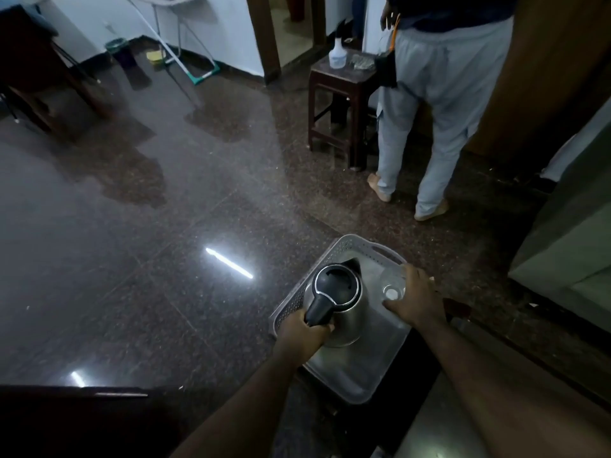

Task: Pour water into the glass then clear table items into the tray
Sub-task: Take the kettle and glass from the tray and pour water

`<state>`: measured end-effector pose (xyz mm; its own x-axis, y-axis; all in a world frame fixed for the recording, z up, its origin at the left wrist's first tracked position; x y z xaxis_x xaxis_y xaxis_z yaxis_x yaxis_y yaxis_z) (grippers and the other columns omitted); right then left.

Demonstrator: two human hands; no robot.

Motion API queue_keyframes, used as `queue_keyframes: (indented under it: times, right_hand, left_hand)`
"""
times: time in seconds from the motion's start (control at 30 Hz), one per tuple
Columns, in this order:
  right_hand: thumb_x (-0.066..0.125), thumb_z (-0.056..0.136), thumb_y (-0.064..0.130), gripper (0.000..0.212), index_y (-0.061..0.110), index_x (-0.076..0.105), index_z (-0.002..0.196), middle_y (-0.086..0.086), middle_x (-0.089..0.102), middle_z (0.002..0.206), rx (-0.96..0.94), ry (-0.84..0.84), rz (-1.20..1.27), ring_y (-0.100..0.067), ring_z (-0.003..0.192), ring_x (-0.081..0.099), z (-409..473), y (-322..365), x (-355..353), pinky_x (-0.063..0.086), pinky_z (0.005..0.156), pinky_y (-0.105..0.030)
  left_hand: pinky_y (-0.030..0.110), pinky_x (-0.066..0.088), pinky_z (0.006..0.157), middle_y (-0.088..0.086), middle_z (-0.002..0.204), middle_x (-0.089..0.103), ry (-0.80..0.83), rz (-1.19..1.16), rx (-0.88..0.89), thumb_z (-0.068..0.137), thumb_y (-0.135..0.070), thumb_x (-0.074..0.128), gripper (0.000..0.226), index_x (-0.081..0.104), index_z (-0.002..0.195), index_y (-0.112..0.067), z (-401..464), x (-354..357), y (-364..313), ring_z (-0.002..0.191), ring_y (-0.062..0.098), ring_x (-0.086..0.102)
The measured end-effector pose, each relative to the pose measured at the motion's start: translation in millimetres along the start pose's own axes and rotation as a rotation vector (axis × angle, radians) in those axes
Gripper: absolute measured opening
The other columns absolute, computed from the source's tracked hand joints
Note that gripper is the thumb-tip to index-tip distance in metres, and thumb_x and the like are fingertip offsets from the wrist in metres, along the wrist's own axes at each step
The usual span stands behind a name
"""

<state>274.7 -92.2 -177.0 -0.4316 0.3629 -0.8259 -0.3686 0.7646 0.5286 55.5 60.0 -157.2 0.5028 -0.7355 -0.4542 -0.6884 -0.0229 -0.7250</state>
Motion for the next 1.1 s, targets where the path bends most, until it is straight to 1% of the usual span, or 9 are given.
queue_keyframes:
  times: [0.17,0.27,0.43,0.53,0.67,0.83,0.9,0.97,1.1]
  right_hand:
    - [0.083,0.049,0.041,0.088,0.027,0.043,0.126,-0.004,0.049,0.124,-0.02,-0.108,0.171,-0.027,0.109,0.056,-29.1,7.1,-34.9,0.053,0.087,-0.046]
    - [0.081,0.047,0.039,0.086,0.032,0.043,0.124,0.003,0.045,0.121,-0.012,-0.127,0.261,-0.02,0.103,0.056,-52.9,2.4,-60.3,0.056,0.083,-0.043]
    - [0.088,0.052,0.029,0.087,0.021,0.051,0.131,-0.003,0.046,0.126,0.039,-0.188,0.327,-0.021,0.108,0.058,-108.0,-14.1,-110.3,0.055,0.089,-0.04]
    - [0.091,0.055,0.02,0.086,0.01,0.053,0.132,-0.01,0.05,0.129,0.06,-0.198,0.336,-0.023,0.116,0.055,-149.7,-29.1,-145.5,0.049,0.098,-0.039]
    - [0.089,0.056,0.025,0.074,0.015,0.059,0.123,-0.003,0.061,0.123,0.088,-0.163,0.333,-0.017,0.114,0.059,-193.1,-51.9,-186.3,0.05,0.096,-0.04]
    - [0.087,0.051,0.035,0.091,0.026,0.048,0.132,0.012,0.052,0.116,0.203,-0.254,0.32,-0.007,0.106,0.056,-235.6,-87.2,-230.9,0.046,0.084,-0.022]
    - [0.085,0.049,0.038,0.097,0.025,0.043,0.136,0.011,0.05,0.119,0.244,-0.261,0.307,-0.009,0.106,0.054,-246.9,-100.8,-244.4,0.043,0.086,-0.023]
    - [0.083,0.047,0.042,0.093,0.028,0.046,0.131,0.009,0.054,0.122,0.27,-0.278,0.295,-0.011,0.107,0.056,-257.0,-114.7,-256.2,0.047,0.087,-0.028]
    - [0.08,0.045,0.044,0.088,0.031,0.047,0.125,0.009,0.055,0.12,0.302,-0.301,0.282,-0.012,0.105,0.058,-271.2,-132.2,-268.5,0.052,0.085,-0.033]
  left_hand:
    - [0.029,0.049,0.054,-0.005,0.056,0.062,-0.032,0.077,0.047,0.053,-0.046,0.071,0.03,0.06,0.063,-0.02,-6.8,0.9,-25.9,0.054,0.013,0.062]
    - [0.028,0.046,0.054,-0.003,0.056,0.061,-0.022,0.155,0.097,0.058,-0.046,0.073,0.029,0.058,0.061,-0.02,-15.9,-0.5,-47.3,0.054,0.014,0.061]
    - [0.02,0.045,0.038,-0.005,0.052,0.061,0.091,0.26,0.138,0.068,-0.031,0.081,0.023,0.061,0.067,-0.019,-41.1,-10.4,-93.0,0.039,0.005,0.058]
    - [0.021,0.047,0.051,-0.002,0.065,0.065,0.189,0.407,0.228,0.07,-0.031,0.082,0.023,0.061,0.069,-0.021,-67.0,-11.8,-141.8,0.056,0.009,0.062]
    - [0.036,0.052,0.074,0.006,0.073,0.067,0.348,0.484,0.354,0.073,-0.02,0.082,0.017,0.069,0.08,-0.011,-100.4,-0.1,-204.6,0.069,0.019,0.062]
    - [0.029,0.053,0.075,0.003,0.075,0.073,0.483,0.717,0.468,0.073,-0.029,0.08,0.026,0.074,0.09,-0.011,-142.6,35.6,-263.4,0.067,0.013,0.065]
    - [0.023,0.05,0.065,-0.003,0.066,0.073,0.529,0.83,0.525,0.071,-0.036,0.081,0.021,0.072,0.076,-0.018,-158.9,50.1,-281.8,0.06,0.008,0.065]
    - [0.024,0.05,0.067,-0.005,0.061,0.072,0.569,0.922,0.578,0.065,-0.045,0.081,0.027,0.069,0.069,-0.02,-176.6,64.4,-299.4,0.06,0.006,0.066]
    - [0.027,0.053,0.072,0.0,0.071,0.077,0.643,1.039,0.634,0.055,-0.056,0.078,0.045,0.072,0.078,-0.017,-204.7,90.5,-319.6,0.068,0.011,0.071]
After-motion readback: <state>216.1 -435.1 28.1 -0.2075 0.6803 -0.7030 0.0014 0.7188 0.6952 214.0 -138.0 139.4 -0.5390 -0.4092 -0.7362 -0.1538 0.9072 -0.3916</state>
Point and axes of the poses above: each hand's wrist, its own z-axis towards the middle knuckle, its own x-axis out of the palm, y = z × x, the point moved 3 cm from there along z, towards the middle knuckle
